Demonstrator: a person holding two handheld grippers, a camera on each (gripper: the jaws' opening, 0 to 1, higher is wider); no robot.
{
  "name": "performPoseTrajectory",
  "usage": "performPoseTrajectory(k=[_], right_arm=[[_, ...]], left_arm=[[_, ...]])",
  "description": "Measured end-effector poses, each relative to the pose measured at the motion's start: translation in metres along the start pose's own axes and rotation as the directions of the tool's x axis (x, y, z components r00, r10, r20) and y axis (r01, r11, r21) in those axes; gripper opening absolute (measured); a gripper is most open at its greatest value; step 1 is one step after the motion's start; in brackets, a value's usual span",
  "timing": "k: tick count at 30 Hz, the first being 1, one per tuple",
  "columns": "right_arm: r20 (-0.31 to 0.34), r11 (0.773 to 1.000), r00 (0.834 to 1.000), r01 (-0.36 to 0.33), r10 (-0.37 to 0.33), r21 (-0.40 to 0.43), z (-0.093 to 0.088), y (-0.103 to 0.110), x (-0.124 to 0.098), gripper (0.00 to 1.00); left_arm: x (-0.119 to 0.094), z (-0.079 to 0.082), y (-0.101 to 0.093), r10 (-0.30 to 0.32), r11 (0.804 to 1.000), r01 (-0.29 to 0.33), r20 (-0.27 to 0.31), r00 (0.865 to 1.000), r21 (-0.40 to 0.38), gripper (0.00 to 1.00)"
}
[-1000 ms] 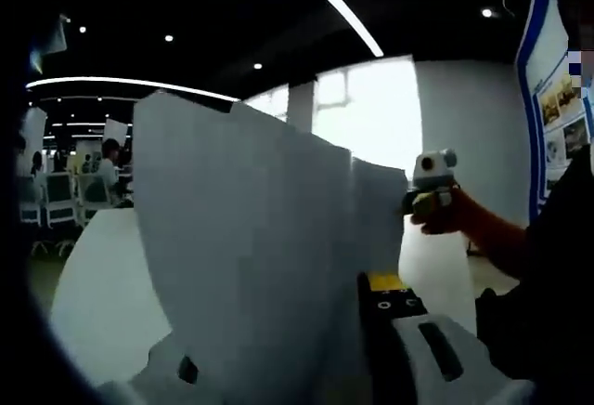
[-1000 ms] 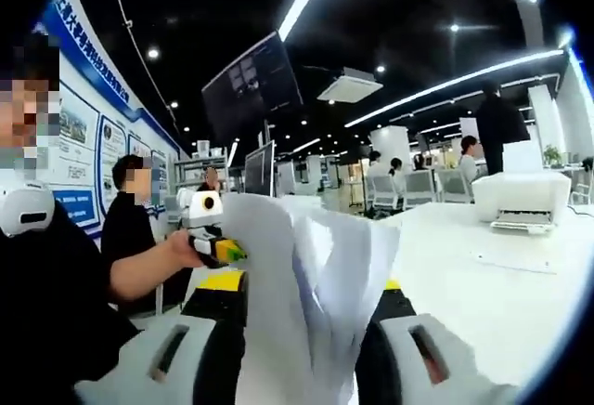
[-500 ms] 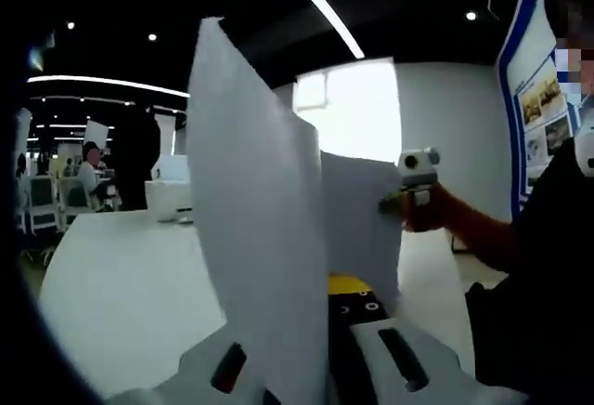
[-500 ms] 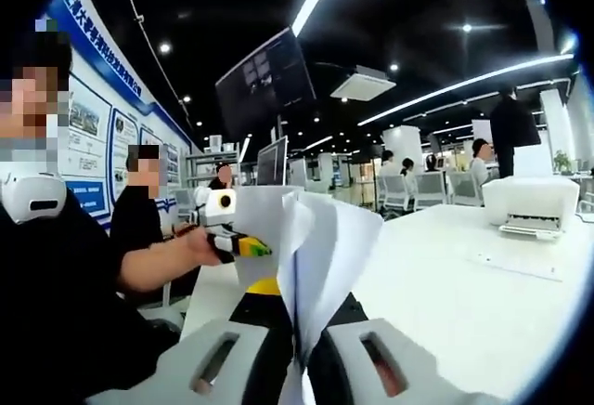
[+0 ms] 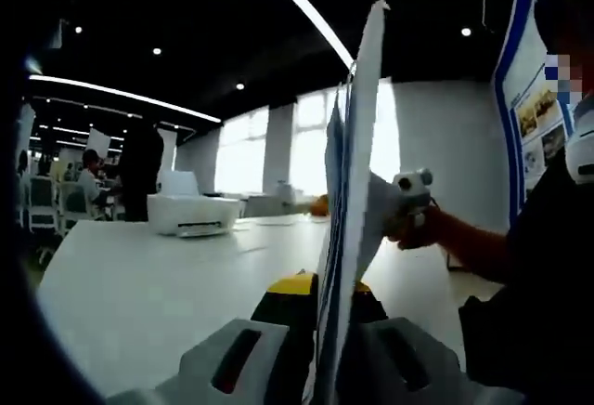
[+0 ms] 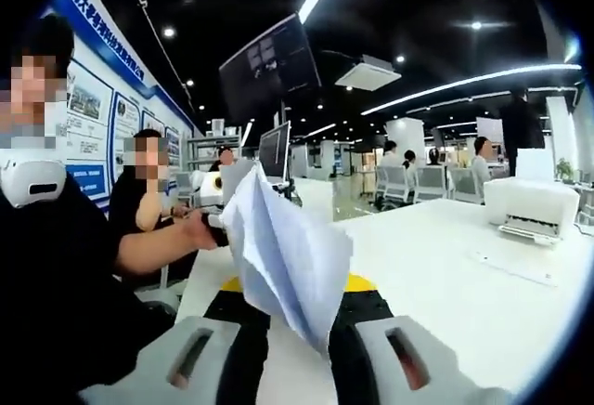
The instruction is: Organize the stack of printing papers by aligning and flattening the scattered papers on the table
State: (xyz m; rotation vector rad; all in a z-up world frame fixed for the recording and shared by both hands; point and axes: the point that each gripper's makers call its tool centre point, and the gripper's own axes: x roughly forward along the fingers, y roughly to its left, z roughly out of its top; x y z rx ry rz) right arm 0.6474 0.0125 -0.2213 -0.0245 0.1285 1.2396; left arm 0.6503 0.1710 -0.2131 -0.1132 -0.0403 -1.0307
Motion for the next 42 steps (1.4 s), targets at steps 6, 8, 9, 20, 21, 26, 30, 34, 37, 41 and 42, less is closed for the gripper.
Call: performPoseTrajectory(k=[6, 8, 9, 20, 21, 26, 30, 34, 37, 41, 42], right_arm=[[0.036, 0.999, 0.998, -0.048, 0.048, -0.005, 0.012, 0.009, 0.0, 0.0], [0.025, 0.998, 0.998, -0.064, 0.065, -0.027, 0.021, 0.013, -0.001, 0.0], [0.016, 0.997, 0.998, -0.066, 0.067, -0.041, 0.024, 0.014, -0.001, 0.0], [-0.061, 0.985, 0.995, -0.085, 0.077, -0.149, 0.06, 0.027, -0.004, 0.0], [-0.067, 0.983, 0.995, -0.088, 0.078, -0.162, 0.064, 0.029, -0.004, 0.0], [-0.1, 0.97, 0.992, -0.097, 0.076, -0.223, 0.083, 0.033, -0.006, 0.0], [-0.089, 0.97, 0.994, -0.083, 0.064, -0.23, 0.096, 0.029, -0.012, 0.0], [-0.058, 0.975, 0.996, -0.083, 0.073, -0.208, 0.106, 0.025, -0.018, 0.0], [-0.083, 0.972, 0.995, -0.077, 0.059, -0.223, 0.108, 0.022, -0.017, 0.0], [-0.126, 0.965, 0.991, -0.064, 0.033, -0.255, 0.113, 0.018, -0.015, 0.0], [-0.136, 0.964, 0.99, -0.06, 0.025, -0.26, 0.114, 0.017, -0.015, 0.0]], left_arm=[[-0.003, -0.01, 0.003, 0.01, 1.0, -0.011, -0.036, 0.999, -0.021, 0.05], [-0.003, -0.011, 0.001, 0.005, 1.0, -0.005, -0.04, 0.999, -0.02, 0.06], [-0.004, -0.009, 0.001, 0.003, 1.0, -0.003, -0.03, 1.0, -0.023, 0.06], [-0.013, 0.014, 0.011, 0.086, 0.985, -0.064, -0.128, 0.988, 0.163, 0.24], [-0.013, 0.019, 0.01, 0.087, 0.982, -0.06, -0.141, 0.986, 0.182, 0.24], [-0.013, 0.045, 0.006, 0.093, 0.968, -0.052, -0.158, 0.983, 0.246, 0.29], [-0.019, 0.058, 0.001, 0.067, 0.972, -0.034, -0.139, 0.988, 0.233, 0.34], [-0.03, 0.057, 0.001, 0.063, 0.977, -0.035, -0.129, 0.99, 0.209, 0.38], [-0.038, 0.059, -0.001, 0.071, 0.978, -0.042, -0.137, 0.988, 0.203, 0.42], [-0.049, 0.081, -0.002, 0.102, 0.968, -0.07, -0.123, 0.987, 0.242, 0.44], [-0.05, 0.086, -0.003, 0.104, 0.966, -0.072, -0.119, 0.987, 0.247, 0.44]])
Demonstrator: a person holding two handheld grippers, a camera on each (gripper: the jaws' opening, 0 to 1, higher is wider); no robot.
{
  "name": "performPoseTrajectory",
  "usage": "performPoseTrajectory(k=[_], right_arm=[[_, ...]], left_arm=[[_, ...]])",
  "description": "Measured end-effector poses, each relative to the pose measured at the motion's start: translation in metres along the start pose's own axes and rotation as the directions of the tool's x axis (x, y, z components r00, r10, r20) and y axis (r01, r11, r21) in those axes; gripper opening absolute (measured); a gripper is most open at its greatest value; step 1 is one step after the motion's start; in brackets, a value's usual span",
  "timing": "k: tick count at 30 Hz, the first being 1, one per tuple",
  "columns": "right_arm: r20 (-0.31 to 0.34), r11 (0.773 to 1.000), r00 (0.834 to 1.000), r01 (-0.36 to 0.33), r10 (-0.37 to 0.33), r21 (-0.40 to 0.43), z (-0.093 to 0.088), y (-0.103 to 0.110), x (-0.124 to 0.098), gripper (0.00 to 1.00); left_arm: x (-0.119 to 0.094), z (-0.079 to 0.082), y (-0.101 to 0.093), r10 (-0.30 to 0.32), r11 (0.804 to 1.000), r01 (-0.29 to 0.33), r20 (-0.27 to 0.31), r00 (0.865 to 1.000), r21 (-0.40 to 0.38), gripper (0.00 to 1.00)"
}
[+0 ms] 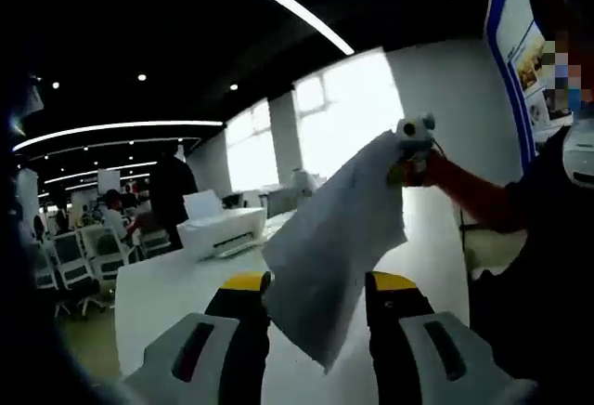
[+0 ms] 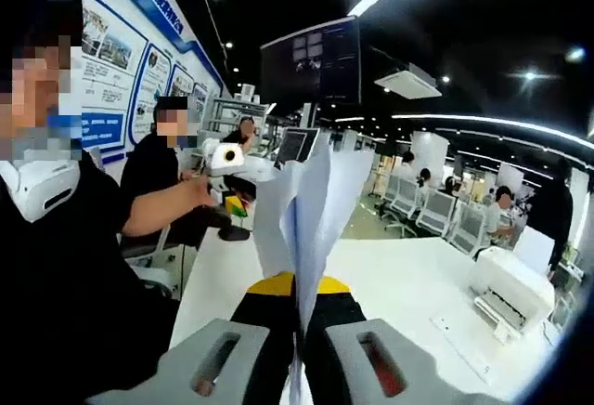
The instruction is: Organize the stack of printing papers by aligning and flattening the scattered papers on the table
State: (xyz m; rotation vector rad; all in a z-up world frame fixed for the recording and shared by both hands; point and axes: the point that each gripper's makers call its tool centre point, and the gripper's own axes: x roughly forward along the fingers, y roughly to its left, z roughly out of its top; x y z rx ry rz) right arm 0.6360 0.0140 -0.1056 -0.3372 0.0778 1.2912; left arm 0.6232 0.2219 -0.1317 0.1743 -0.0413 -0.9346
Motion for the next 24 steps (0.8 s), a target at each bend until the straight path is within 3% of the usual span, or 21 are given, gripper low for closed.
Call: performPoseTrajectory(k=[1, 3, 4, 7, 11, 16, 21, 24], right_arm=[[-0.009, 1.0, 1.0, 0.005, -0.005, -0.012, 0.002, 0.0, 0.0, 0.0], [-0.026, 0.999, 1.0, 0.013, -0.014, -0.036, 0.007, 0.0, 0.001, 0.0], [-0.028, 0.999, 0.999, 0.015, -0.016, -0.042, 0.01, 0.0, 0.002, 0.0], [-0.064, 0.997, 0.997, 0.025, -0.03, -0.076, 0.018, -0.002, 0.004, 0.0], [-0.141, 0.992, 0.989, 0.025, -0.042, -0.121, 0.021, -0.002, 0.012, 0.0], [-0.213, 0.985, 0.977, -0.015, -0.022, -0.173, 0.025, 0.005, 0.022, 0.0], [-0.267, 0.975, 0.964, -0.052, -0.008, -0.217, 0.031, 0.012, 0.025, 0.0], [-0.309, 0.965, 0.951, -0.081, 0.001, -0.247, 0.032, 0.013, 0.026, 0.0]], left_arm=[[-0.002, 0.005, 0.004, 0.006, 1.0, -0.006, 0.004, 1.0, 0.005, 0.44], [-0.009, 0.03, 0.012, 0.062, 0.992, -0.062, 0.003, 0.998, 0.107, 0.45], [-0.009, 0.039, 0.013, 0.07, 0.99, -0.071, 0.008, 0.997, 0.119, 0.45], [-0.006, 0.058, 0.005, 0.065, 0.988, -0.066, 0.012, 0.998, 0.139, 0.45], [0.014, 0.069, -0.019, 0.026, 0.974, -0.013, -0.052, 0.998, 0.227, 0.46], [0.04, 0.057, -0.032, 0.019, 0.953, 0.032, -0.163, 0.986, 0.301, 0.48], [0.058, 0.031, -0.028, 0.006, 0.961, 0.063, -0.247, 0.969, 0.27, 0.48], [0.068, 0.021, -0.033, -0.022, 0.961, 0.094, -0.268, 0.963, 0.26, 0.47]])
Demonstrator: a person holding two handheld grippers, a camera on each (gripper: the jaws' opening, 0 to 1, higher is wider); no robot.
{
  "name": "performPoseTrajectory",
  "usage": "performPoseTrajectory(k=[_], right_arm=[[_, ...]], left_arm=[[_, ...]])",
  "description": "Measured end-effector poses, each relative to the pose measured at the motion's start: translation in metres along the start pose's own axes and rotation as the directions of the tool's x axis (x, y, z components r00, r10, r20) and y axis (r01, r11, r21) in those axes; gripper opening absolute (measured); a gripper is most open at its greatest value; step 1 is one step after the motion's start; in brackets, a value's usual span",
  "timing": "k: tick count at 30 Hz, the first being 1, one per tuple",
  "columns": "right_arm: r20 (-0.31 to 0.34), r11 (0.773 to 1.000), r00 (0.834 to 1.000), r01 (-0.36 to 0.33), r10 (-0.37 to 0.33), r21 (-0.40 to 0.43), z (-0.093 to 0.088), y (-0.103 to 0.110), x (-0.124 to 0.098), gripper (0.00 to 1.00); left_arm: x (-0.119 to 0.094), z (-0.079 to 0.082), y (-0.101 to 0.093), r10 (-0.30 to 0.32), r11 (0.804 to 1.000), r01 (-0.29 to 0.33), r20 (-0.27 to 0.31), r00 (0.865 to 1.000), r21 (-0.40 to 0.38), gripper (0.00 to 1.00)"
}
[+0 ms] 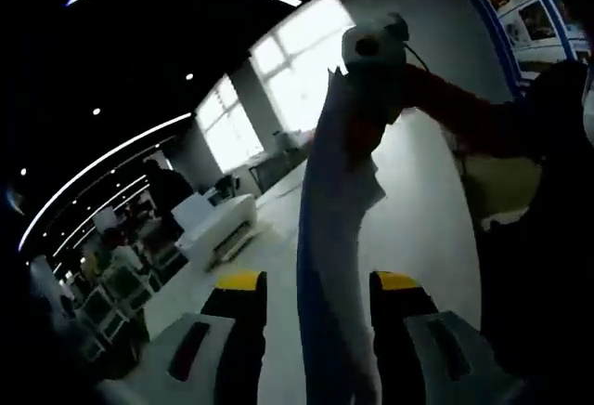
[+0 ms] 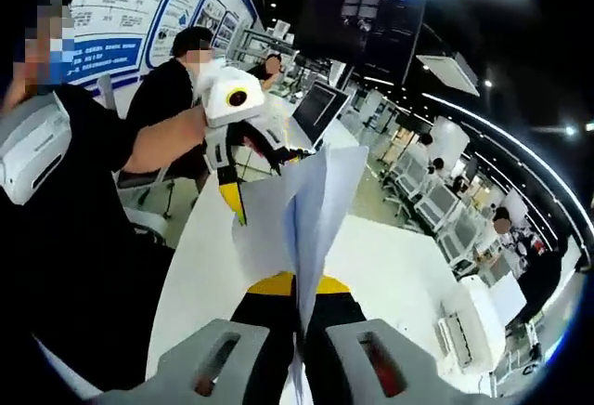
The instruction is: Organize the stack of printing papers by aligning and flattening the scattered papers on the table
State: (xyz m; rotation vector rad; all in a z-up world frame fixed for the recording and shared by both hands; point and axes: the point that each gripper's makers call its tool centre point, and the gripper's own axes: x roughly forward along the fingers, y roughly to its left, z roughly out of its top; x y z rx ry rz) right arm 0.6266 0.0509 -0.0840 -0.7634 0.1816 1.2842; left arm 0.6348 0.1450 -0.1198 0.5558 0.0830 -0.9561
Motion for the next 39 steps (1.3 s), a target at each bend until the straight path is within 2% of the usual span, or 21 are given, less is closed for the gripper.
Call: performPoseTrajectory(k=[3, 5, 8, 10, 12, 14, 18, 22, 25, 27, 28, 29, 31, 35, 36, 37, 39], right_arm=[[-0.04, 0.999, 0.999, -0.023, 0.022, -0.044, 0.003, 0.005, 0.003, 0.0], [-0.041, 0.998, 0.999, -0.034, 0.032, -0.061, 0.008, 0.008, 0.003, 0.0], [-0.036, 0.994, 0.997, -0.067, 0.064, -0.091, 0.014, 0.016, 0.004, 0.0], [-0.034, 0.992, 0.997, -0.075, 0.072, -0.103, 0.016, 0.021, 0.005, 0.0], [-0.053, 0.988, 0.995, -0.086, 0.08, -0.132, 0.016, 0.025, 0.01, 0.0], [-0.056, 0.986, 0.996, -0.073, 0.066, -0.151, 0.017, 0.024, 0.011, 0.0], [0.038, 0.989, 0.999, -0.012, 0.018, -0.151, 0.028, 0.012, 0.01, 0.0], [0.125, 0.995, 0.992, 0.022, -0.011, -0.093, 0.034, 0.001, 0.002, 0.16], [0.219, 0.997, 0.974, 0.064, -0.053, -0.042, 0.04, -0.009, -0.011, 0.23], [0.302, 0.997, 0.95, 0.082, -0.082, 0.013, 0.045, -0.017, -0.024, 0.29], [0.354, 0.996, 0.931, 0.084, -0.093, 0.04, 0.048, -0.021, -0.033, 0.31], [0.425, 0.994, 0.899, 0.083, -0.104, 0.067, 0.053, -0.024, -0.043, 0.36], [0.556, 0.987, 0.821, 0.06, -0.134, 0.149, 0.059, -0.031, -0.065, 0.43], [0.712, 0.97, 0.683, -0.016, -0.165, 0.241, 0.053, -0.035, -0.09, 0.64], [0.752, 0.963, 0.637, -0.057, -0.169, 0.264, 0.049, -0.032, -0.094, 0.7], [0.779, 0.958, 0.603, -0.078, -0.174, 0.275, 0.047, -0.031, -0.094, 0.75], [0.782, 0.949, 0.598, -0.105, -0.179, 0.298, 0.035, -0.027, -0.087, 0.78]], left_arm=[[0.01, -0.003, -0.008, -0.043, 0.999, 0.043, -0.002, 0.999, -0.018, 0.42], [0.018, -0.012, -0.018, -0.098, 0.995, 0.097, -0.024, 0.995, -0.038, 0.33], [0.028, -0.02, -0.027, -0.132, 0.991, 0.13, -0.041, 0.99, -0.039, 0.21], [0.031, -0.022, -0.034, -0.153, 0.988, 0.152, -0.042, 0.987, -0.036, 0.06], [0.037, -0.025, -0.048, -0.195, 0.981, 0.194, -0.046, 0.98, -0.033, 0.06], [0.038, -0.025, -0.051, -0.206, 0.978, 0.204, -0.034, 0.978, -0.046, 0.05], [0.034, -0.017, -0.045, -0.186, 0.977, 0.189, 0.042, 0.982, -0.094, 0.05], [0.025, -0.006, -0.045, -0.2, 0.966, 0.217, 0.123, 0.972, -0.14, 0.05], [0.018, 0.005, -0.043, -0.206, 0.953, 0.242, 0.194, 0.959, -0.182, 0.05], [0.012, 0.011, -0.04, -0.206, 0.944, 0.258, 0.243, 0.948, -0.205, 0.04], [0.009, 0.014, -0.04, -0.209, 0.937, 0.271, 0.267, 0.941, -0.22, 0.04], [0.006, 0.018, -0.039, -0.205, 0.937, 0.274, 0.292, 0.934, -0.216, 0.04], [0.0, 0.022, -0.037, -0.202, 0.935, 0.282, 0.328, 0.923, -0.216, 0.04], [-0.008, 0.026, -0.034, -0.196, 0.922, 0.301, 0.379, 0.904, -0.243, 0.04], [-0.008, 0.026, -0.034, -0.195, 0.922, 0.302, 0.382, 0.903, -0.244, 0.05], [-0.01, 0.027, -0.035, -0.2, 0.915, 0.316, 0.398, 0.895, -0.251, 0.05], [-0.011, 0.026, -0.036, -0.205, 0.906, 0.331, 0.411, 0.888, -0.263, 0.05]])
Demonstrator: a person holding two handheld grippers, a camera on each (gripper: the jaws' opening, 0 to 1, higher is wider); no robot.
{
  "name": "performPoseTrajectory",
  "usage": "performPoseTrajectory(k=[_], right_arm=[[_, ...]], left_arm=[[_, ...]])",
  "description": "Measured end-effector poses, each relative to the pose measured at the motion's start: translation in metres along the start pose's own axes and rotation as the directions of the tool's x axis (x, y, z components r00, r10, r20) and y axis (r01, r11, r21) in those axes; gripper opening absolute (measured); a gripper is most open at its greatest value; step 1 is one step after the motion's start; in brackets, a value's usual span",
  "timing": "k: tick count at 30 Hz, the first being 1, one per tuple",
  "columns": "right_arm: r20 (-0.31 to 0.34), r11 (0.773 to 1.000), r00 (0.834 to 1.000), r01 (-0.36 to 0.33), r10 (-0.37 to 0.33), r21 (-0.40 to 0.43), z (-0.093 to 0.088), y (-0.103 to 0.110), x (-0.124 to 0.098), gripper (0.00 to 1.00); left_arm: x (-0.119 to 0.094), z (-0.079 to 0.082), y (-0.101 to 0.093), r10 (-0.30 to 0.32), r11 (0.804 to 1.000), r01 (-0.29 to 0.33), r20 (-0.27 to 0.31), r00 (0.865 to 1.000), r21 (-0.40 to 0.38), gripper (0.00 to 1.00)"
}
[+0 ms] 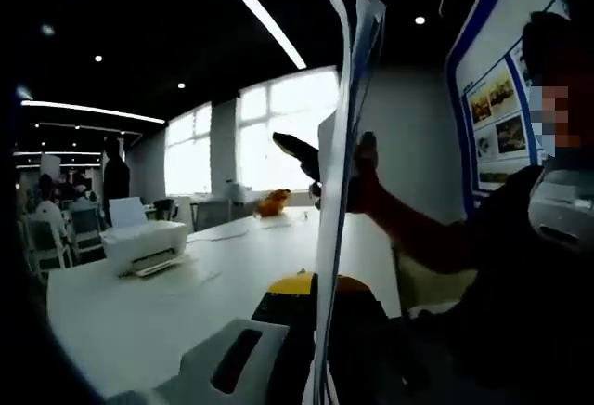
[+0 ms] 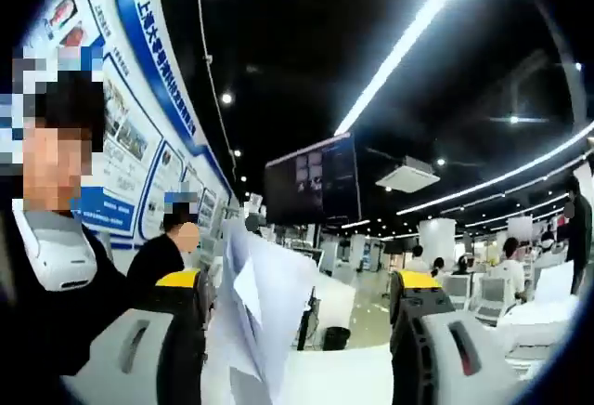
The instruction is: Organize the stack of printing papers by aligning and flattening the scattered papers on the table
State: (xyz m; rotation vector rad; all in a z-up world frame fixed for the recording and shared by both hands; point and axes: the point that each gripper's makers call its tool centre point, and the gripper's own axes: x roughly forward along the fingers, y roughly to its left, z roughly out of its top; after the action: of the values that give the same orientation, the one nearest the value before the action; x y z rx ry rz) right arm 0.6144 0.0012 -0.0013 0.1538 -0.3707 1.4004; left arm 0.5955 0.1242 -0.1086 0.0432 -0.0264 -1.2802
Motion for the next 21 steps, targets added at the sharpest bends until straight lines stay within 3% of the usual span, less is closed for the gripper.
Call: performPoseTrajectory(k=[5, 9, 11, 14, 15, 16, 18, 19, 21], right_arm=[[0.047, 0.996, 0.998, -0.042, 0.038, 0.082, -0.038, 0.021, -0.003, 0.88], [-0.003, 0.991, 0.999, -0.035, 0.036, 0.128, -0.081, 0.021, -0.002, 0.9], [0.002, 0.98, 1.0, -0.026, 0.026, 0.197, -0.097, 0.02, 0.0, 0.89], [-0.048, 0.965, 0.997, -0.039, 0.053, 0.258, -0.123, 0.023, 0.007, 0.85], [-0.071, 0.961, 0.996, -0.038, 0.06, 0.276, -0.131, 0.025, 0.01, 0.79], [-0.085, 0.961, 0.994, -0.038, 0.064, 0.275, -0.134, 0.026, 0.011, 0.56], [-0.104, 0.983, 0.992, -0.058, 0.077, 0.177, -0.135, 0.026, 0.009, 0.08], [-0.102, 0.986, 0.992, -0.06, 0.076, 0.155, -0.133, 0.027, 0.01, 0.0], [-0.113, 0.995, 0.993, -0.034, 0.045, 0.098, -0.131, 0.024, 0.012, 0.0]], left_arm=[[-0.001, -0.008, -0.004, -0.022, 0.998, 0.024, 0.018, 1.0, -0.063, 0.05], [-0.002, -0.01, -0.006, -0.042, 0.996, 0.045, 0.039, 0.998, -0.073, 0.05], [-0.002, -0.011, -0.008, -0.053, 0.995, 0.057, 0.053, 0.997, -0.076, 0.05], [0.0, -0.016, -0.013, -0.069, 0.996, 0.072, 0.049, 0.996, -0.047, 0.05], [0.0, -0.019, -0.013, -0.072, 0.996, 0.074, 0.044, 0.996, -0.048, 0.05], [0.001, -0.021, -0.013, -0.072, 0.996, 0.074, 0.04, 0.997, -0.052, 0.05], [0.0, -0.033, -0.006, -0.037, 0.998, 0.037, 0.009, 0.999, -0.059, 0.05], [0.0, -0.036, 0.0, -0.006, 0.998, 0.007, 0.003, 1.0, -0.057, 0.05], [0.0, -0.041, 0.005, 0.018, 0.997, -0.017, 0.007, 1.0, -0.075, 0.05]])
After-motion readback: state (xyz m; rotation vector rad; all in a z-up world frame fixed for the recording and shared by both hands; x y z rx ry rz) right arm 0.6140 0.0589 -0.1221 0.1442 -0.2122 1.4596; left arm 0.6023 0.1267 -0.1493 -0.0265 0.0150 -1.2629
